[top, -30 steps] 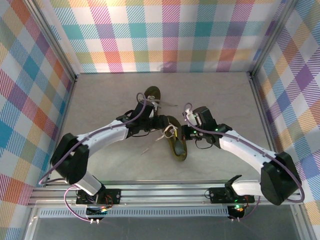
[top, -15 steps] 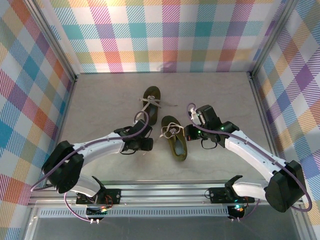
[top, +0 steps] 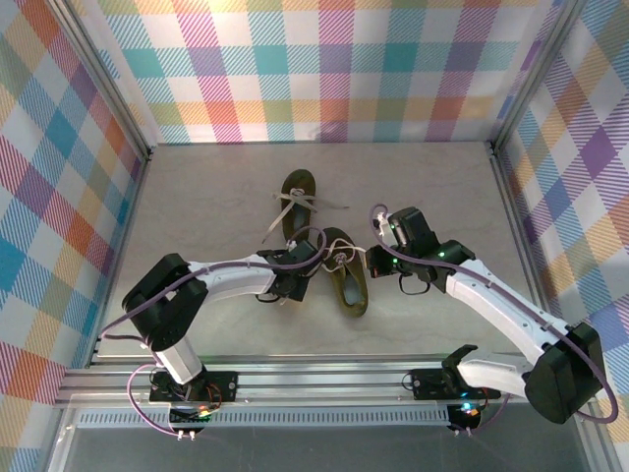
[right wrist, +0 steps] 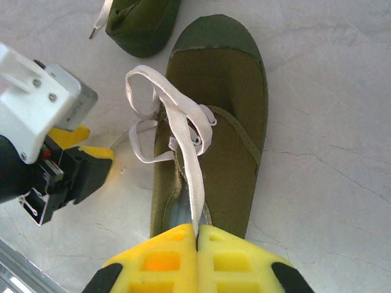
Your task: Tie the shoes
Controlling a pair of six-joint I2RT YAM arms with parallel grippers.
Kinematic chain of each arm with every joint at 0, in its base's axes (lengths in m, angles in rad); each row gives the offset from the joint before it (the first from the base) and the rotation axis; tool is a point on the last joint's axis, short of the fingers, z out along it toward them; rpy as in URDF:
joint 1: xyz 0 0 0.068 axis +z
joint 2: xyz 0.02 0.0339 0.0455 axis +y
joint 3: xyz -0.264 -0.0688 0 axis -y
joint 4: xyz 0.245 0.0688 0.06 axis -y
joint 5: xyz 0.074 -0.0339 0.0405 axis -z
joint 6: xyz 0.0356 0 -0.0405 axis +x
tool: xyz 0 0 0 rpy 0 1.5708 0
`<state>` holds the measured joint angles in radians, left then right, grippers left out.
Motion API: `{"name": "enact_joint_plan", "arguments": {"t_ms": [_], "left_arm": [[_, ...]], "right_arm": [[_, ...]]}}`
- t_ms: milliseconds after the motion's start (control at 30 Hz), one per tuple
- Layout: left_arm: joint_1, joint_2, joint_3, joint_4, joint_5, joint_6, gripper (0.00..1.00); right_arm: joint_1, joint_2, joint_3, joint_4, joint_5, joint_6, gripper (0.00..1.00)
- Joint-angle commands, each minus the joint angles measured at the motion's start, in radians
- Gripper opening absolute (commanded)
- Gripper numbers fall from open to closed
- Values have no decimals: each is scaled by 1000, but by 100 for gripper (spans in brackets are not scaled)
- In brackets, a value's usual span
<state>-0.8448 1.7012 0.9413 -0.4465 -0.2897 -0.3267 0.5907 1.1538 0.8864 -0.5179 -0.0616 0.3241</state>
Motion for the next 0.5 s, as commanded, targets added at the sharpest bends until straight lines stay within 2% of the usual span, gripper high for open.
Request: {"name": "enact_joint_plan", "arguments": {"t_ms": [0, 67, 200, 267, 333, 467], "left_arm": [[-26, 39, 29, -38, -40, 5, 43], [-31, 52, 34, -34, -36, 3, 35], [-33, 50, 43, -40, -40, -13, 0], [-33, 21, 41, -60, -91, -42, 0], [-28, -38, 39, -102, -187, -95, 0], [11, -237, 15, -194, -368, -210, 0]], "right_arm": [[8, -33, 8, -5, 35, 2, 0], [7, -41, 7, -3, 48, 6, 0], [8, -59, 3, 14, 59, 17, 0], [8, -72, 4, 13, 91, 31, 0], [9, -89, 1, -1, 160, 42, 0], [1, -137, 7, -70, 420, 81, 0]]}}
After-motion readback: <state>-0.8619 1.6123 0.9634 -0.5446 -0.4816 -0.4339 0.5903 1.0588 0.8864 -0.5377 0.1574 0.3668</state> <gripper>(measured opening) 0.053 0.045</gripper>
